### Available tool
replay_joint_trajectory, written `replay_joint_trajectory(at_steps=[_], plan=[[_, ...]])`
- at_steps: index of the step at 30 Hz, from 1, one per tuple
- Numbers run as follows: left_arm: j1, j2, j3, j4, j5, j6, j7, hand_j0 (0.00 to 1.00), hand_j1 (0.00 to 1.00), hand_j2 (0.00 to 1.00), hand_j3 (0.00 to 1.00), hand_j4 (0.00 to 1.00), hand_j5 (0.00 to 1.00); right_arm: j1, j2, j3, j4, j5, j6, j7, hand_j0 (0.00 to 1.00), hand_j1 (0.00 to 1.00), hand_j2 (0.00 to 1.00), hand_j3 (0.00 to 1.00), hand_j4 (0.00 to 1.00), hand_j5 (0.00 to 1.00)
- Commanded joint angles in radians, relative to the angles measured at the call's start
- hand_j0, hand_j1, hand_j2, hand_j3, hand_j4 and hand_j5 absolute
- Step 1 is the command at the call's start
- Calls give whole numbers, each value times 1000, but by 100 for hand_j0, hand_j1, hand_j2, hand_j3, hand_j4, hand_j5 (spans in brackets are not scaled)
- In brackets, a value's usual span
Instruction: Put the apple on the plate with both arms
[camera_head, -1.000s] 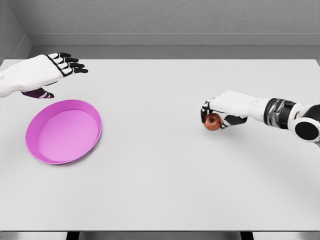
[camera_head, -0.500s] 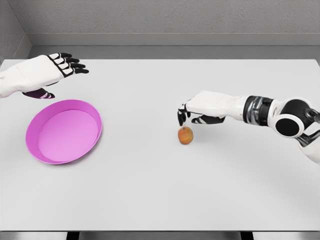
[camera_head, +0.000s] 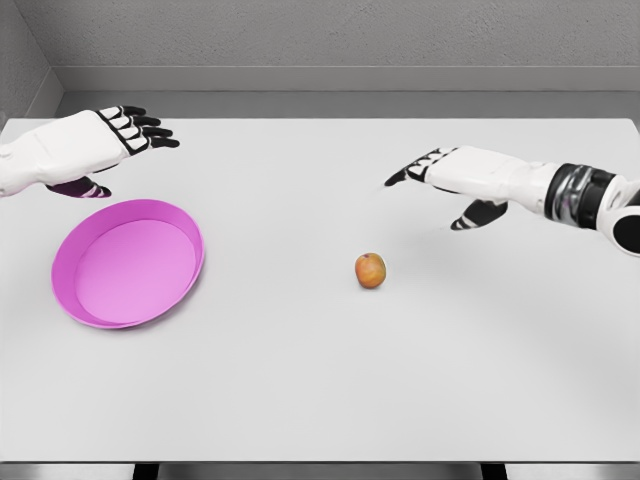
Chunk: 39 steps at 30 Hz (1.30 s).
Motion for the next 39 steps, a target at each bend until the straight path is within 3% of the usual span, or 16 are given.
replay_joint_trajectory(at_steps=[1,3,5,11,14,16,17,18,19,20,22,26,32,39], plan=[[0,1,0,-3,7,1,1,100,100,100,100,100,100,8,-43,-51,21,-4,-2,-1,100,100,100,100,100,100],[0,1,-1,-10,6,1,1,100,100,100,100,100,100,138,-74,-210,33,-4,-7,-1,100,100,100,100,100,100],[-2,-8,-18,-26,6,1,1,100,100,100,100,100,100,173,-86,-267,36,-4,-22,-1,100,100,100,100,100,100],[-18,-74,-51,-112,-68,1,1,100,100,100,100,100,100,172,-123,-283,35,-4,-48,2,100,100,100,100,100,100],[-109,-163,-173,-163,-129,1,-1,100,100,100,100,100,100,173,-123,-284,28,-4,-48,2,100,100,100,100,100,100],[-133,-205,-181,-171,-168,1,-1,100,100,100,100,100,100,173,-123,-284,28,-4,-48,2,100,100,100,100,100,100],[-164,-221,-216,-172,-181,1,-21,100,100,100,100,100,100,173,-121,-284,27,-3,-48,2,100,100,100,100,100,100],[-227,-269,-293,-172,-201,1,-55,100,100,100,100,100,100,173,-121,-286,27,-4,-48,2,100,100,100,100,100,100],[-239,-297,-328,-171,-214,1,-99,100,100,100,100,100,100,172,-120,-289,27,-4,-44,2,100,100,100,100,100,100],[-253,-318,-336,-171,-215,1,-124,100,100,100,100,100,100,172,-120,-289,27,-5,-42,2,100,100,100,100,100,100],[-316,-366,-419,-169,-215,1,-130,100,100,100,100,100,100,179,-120,-290,27,-5,-42,5,100,100,100,100,100,100],[-356,-401,-482,-166,-203,1,-128,100,100,100,100,100,100,192,-123,-290,21,-5,-41,5,100,100,100,100,100,100],[-385,-456,-502,-152,-160,1,-122,100,100,100,100,100,100,219,-138,-293,24,-5,-41,5,100,100,100,100,100,100],[-411,-513,-592,-73,-154,1,-128,100,100,100,100,100,100,222,-128,-316,22,-5,-41,5,100,100,100,100,100,100]])
